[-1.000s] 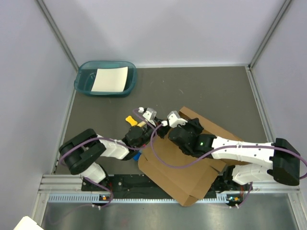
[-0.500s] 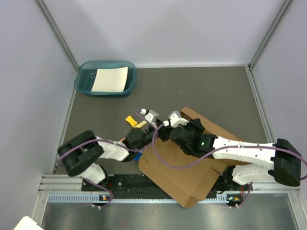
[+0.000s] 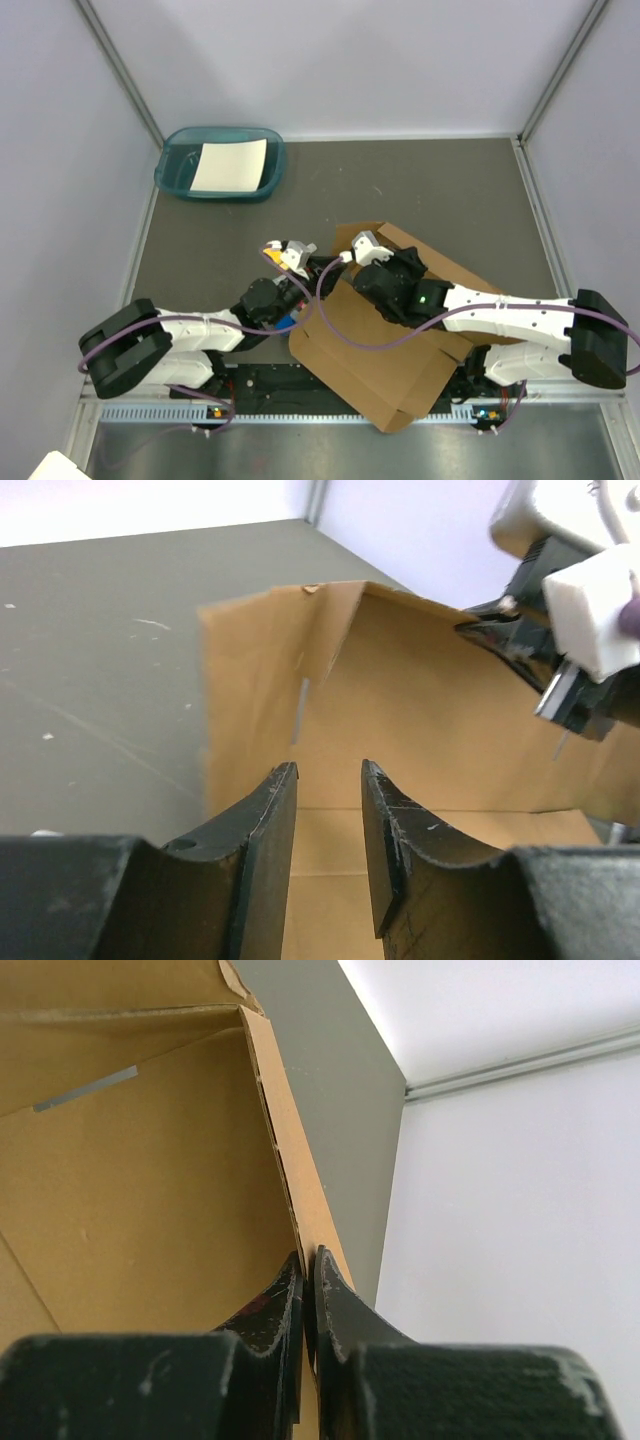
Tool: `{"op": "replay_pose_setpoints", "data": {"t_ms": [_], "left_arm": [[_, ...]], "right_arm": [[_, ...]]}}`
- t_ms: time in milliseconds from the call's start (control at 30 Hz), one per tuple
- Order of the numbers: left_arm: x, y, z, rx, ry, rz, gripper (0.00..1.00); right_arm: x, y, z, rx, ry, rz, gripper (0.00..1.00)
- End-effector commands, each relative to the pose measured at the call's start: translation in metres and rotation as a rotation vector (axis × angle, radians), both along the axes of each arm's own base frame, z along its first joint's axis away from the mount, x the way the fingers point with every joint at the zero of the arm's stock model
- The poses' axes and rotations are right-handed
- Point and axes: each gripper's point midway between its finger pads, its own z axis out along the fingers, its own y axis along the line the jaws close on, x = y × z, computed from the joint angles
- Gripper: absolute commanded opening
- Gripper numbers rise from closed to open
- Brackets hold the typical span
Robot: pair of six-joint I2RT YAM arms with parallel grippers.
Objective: Fold the paper box
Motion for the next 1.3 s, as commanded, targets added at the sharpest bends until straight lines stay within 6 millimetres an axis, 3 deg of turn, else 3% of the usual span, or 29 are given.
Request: {"op": "replay_pose_setpoints", "data": {"t_ms": [0,300,533,667,767,867,1067,1100,1133,1200,1267], "left_arm": [[0.012,0.031,0.007,-0.017,-0.048,0.149,0.37],[0.029,0.068,0.021,-0.109,-0.069,0.333,0.34],[0.065,0.075,0.023,-0.103,-0.022,0.381,0.42],[0.093,0.104,0.023,-0.187,0.025,0.435,0.43],[0.108,0.106,0.020,-0.174,0.034,0.429,0.43],[0.118,0.101,0.016,-0.147,0.050,0.423,0.43],[0.136,0.069,0.001,-0.087,0.083,0.335,0.42],[0.140,0.064,0.006,-0.092,0.074,0.326,0.43],[0.143,0.059,-0.005,-0.068,0.091,0.311,0.43],[0.152,0.051,-0.004,-0.058,0.084,0.298,0.43],[0.157,0.043,-0.019,-0.021,0.102,0.277,0.43]], "right_arm": [[-0.009,0.014,-0.035,0.067,0.121,0.072,0.00],[-0.009,0.016,-0.035,0.070,0.125,0.078,0.00],[-0.014,0.022,-0.040,-0.020,0.129,0.118,0.00],[-0.020,0.032,-0.042,-0.138,0.110,0.155,0.00],[-0.021,0.035,-0.045,-0.171,0.115,0.165,0.00],[-0.022,0.038,-0.047,-0.183,0.117,0.175,0.00],[-0.027,0.043,-0.047,-0.214,0.116,0.204,0.00],[-0.028,0.043,-0.047,-0.214,0.114,0.208,0.00],[-0.028,0.043,-0.046,-0.213,0.113,0.211,0.00],[-0.030,0.044,-0.044,-0.199,0.118,0.221,0.00],[-0.031,0.044,-0.041,-0.174,0.124,0.232,0.00]]}}
